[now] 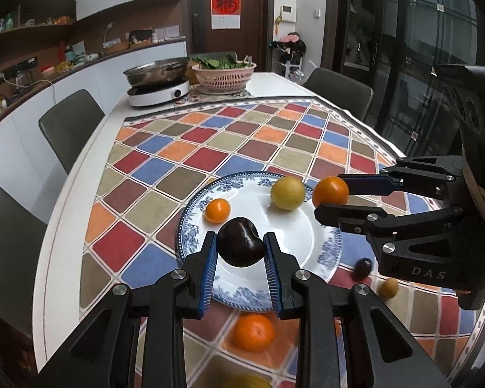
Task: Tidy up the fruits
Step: 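Carry the plum and tangerine onto the plate and release them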
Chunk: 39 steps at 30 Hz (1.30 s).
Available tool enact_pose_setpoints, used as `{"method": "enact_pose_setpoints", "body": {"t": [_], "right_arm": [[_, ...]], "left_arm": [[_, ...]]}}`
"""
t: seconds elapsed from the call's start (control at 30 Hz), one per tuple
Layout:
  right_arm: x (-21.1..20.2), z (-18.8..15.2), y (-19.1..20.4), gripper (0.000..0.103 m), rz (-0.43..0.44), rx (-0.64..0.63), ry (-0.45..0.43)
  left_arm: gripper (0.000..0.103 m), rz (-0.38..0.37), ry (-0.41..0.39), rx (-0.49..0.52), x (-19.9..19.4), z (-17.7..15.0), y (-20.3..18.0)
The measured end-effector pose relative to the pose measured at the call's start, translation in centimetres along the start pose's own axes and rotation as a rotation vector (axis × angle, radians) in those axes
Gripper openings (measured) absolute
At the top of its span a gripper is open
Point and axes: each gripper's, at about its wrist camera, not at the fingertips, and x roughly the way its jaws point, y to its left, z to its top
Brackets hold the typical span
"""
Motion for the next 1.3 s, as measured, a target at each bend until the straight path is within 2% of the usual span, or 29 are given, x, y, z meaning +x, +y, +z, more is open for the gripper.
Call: {"method": "enact_pose_setpoints", "body": {"t": [0.4, 0.7, 1.23, 1.3], "right_arm": [[6.9, 1.4, -0.7, 0.037, -0.004, -0.063, 0.102], [9.3, 1.6, -0.6, 0.037, 0.006, -0.076, 0.128], [10.6, 1.7, -0.8, 0.037, -0.004, -0.083, 0.149], [10.5, 1.7, -0.9, 0.038, 0.000, -0.077, 0.150]], "left_arm": [[0.029, -0.047, 0.134, 0.037, 7.0, 0.8, 2.6], [0.029, -0.057, 0.209, 0.101, 10.3, 1.0, 3.1], [0.030, -0.053, 0.232, 0.100, 11.6, 1.4, 3.5], [0.032, -0.041, 0.229, 0.106, 11.4, 1.4, 3.4]]}}
